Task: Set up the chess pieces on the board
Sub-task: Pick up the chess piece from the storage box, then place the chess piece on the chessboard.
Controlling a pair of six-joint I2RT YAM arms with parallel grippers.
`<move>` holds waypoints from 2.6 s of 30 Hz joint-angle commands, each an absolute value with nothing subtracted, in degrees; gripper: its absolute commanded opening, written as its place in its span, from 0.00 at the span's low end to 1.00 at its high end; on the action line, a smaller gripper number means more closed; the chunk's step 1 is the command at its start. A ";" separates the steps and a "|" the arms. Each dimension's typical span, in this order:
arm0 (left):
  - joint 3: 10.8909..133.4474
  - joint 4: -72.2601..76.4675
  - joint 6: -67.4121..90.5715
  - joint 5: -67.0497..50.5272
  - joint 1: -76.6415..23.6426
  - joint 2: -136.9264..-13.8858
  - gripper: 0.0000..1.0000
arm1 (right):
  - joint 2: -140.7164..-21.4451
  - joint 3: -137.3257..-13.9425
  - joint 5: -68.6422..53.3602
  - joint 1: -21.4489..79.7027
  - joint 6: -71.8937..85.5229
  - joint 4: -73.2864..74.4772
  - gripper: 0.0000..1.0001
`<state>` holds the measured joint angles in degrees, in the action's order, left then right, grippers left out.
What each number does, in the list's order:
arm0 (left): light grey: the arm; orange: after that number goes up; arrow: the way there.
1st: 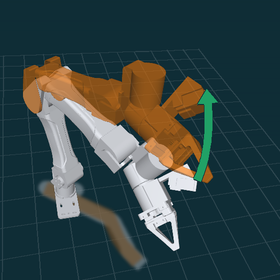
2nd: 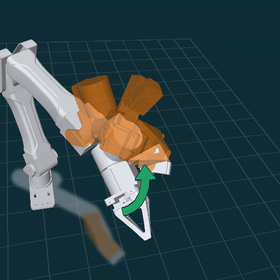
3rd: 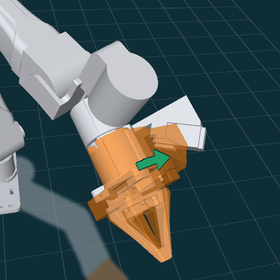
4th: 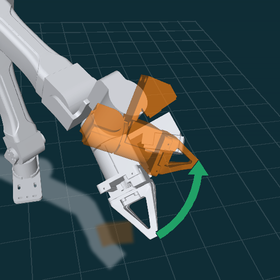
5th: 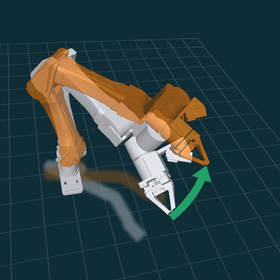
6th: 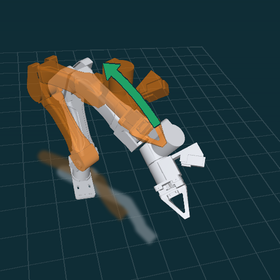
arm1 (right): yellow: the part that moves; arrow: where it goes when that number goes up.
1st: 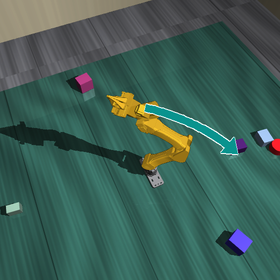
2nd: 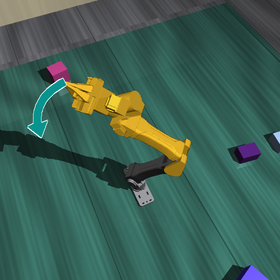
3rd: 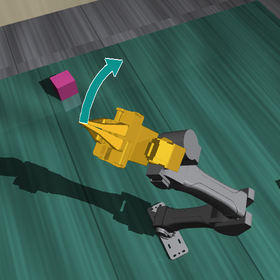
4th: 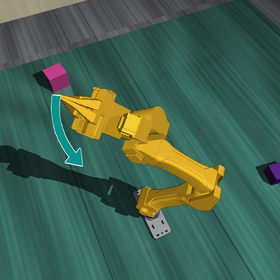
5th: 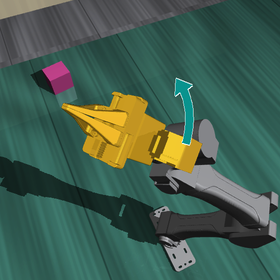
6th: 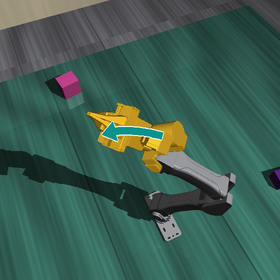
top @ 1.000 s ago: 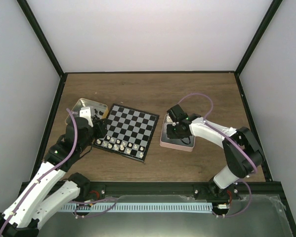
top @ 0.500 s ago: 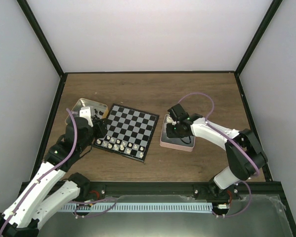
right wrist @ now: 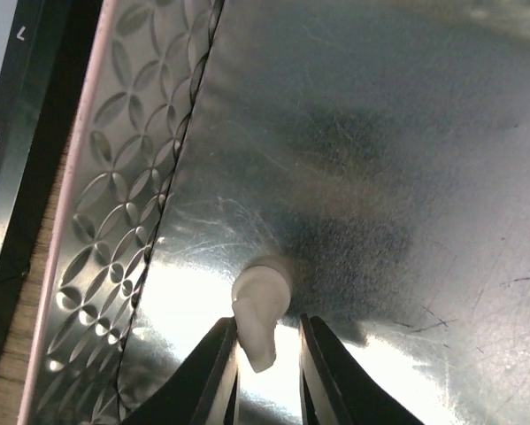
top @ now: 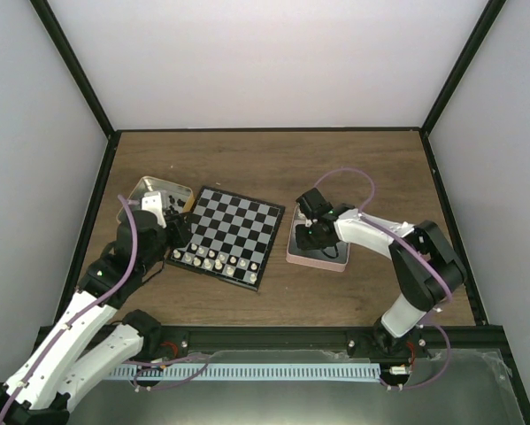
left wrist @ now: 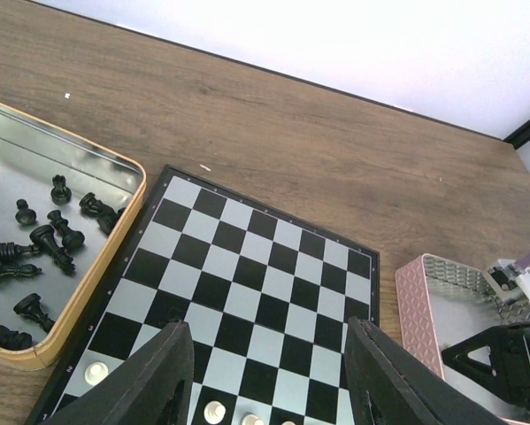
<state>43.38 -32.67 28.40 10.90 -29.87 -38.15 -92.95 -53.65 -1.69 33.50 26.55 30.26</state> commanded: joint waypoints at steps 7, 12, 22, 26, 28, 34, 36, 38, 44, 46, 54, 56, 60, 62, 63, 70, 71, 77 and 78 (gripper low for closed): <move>43.77 -32.50 28.69 11.12 -29.71 -36.87 0.49 | -94.33 -56.14 0.92 33.14 24.39 27.16 0.19; 43.76 -32.66 28.73 11.23 -29.71 -36.56 0.49 | -94.64 -56.34 1.64 33.20 23.84 26.66 0.08; 43.67 -33.19 28.87 12.27 -29.71 -35.29 0.49 | -85.50 -58.76 3.54 33.73 26.79 29.52 0.02; 43.51 -33.11 29.07 13.68 -29.70 -34.03 0.49 | -81.53 -60.56 0.98 35.55 27.47 29.97 0.01; 43.41 -32.93 29.24 14.41 -29.70 -33.33 0.49 | -80.89 -61.53 -0.74 37.37 27.85 29.95 0.02; 43.18 -32.75 29.50 16.10 -29.71 -31.40 0.49 | -85.18 -66.31 -0.16 48.18 29.16 32.15 0.02; 43.07 -32.87 29.61 16.81 -29.70 -30.62 0.49 | -87.92 -68.33 0.77 52.15 29.18 33.38 0.02; 43.01 -33.11 29.70 17.50 -29.68 -29.76 0.49 | -90.53 -70.10 1.45 55.63 29.27 34.56 0.02; 42.64 -33.86 30.30 20.13 -29.71 -27.19 0.49 | -97.27 -73.86 0.93 62.33 28.73 37.20 0.02; 42.34 -33.89 30.49 20.34 -29.71 -26.67 0.50 | -99.46 -74.95 0.39 63.30 28.99 38.73 0.01; 41.75 -33.69 30.74 20.19 -29.70 -26.72 0.50 | -103.82 -75.86 0.00 64.20 29.61 38.88 0.01; 41.82 -33.68 30.68 20.18 -29.71 -26.93 0.51 | -104.80 -76.43 0.18 64.23 29.54 38.98 0.01; 41.84 -33.67 30.57 20.08 -29.71 -27.16 0.52 | -106.42 -76.93 -0.08 64.25 29.37 38.90 0.01; 41.77 -33.75 30.56 20.04 -29.71 -27.16 0.52 | -106.93 -76.93 -0.09 64.24 29.31 38.56 0.02; 41.76 -33.74 30.61 20.04 -29.71 -27.16 0.52 | -107.15 -76.98 -0.16 64.24 29.20 38.34 0.02; 41.82 -33.58 30.52 20.02 -29.70 -27.42 0.52 | -108.36 -77.89 -0.38 64.25 28.86 37.83 0.03; 41.82 -33.59 30.51 20.01 -29.71 -27.50 0.52 | -108.50 -77.86 -0.54 64.25 28.80 37.66 0.03; 41.84 -33.70 30.53 19.94 -29.71 -27.51 0.52 | -109.00 -78.03 -1.29 64.24 28.59 37.23 0.05; 41.84 -33.79 30.48 19.95 -29.71 -27.51 0.52 | -109.06 -78.04 -1.32 64.25 28.62 37.28 0.06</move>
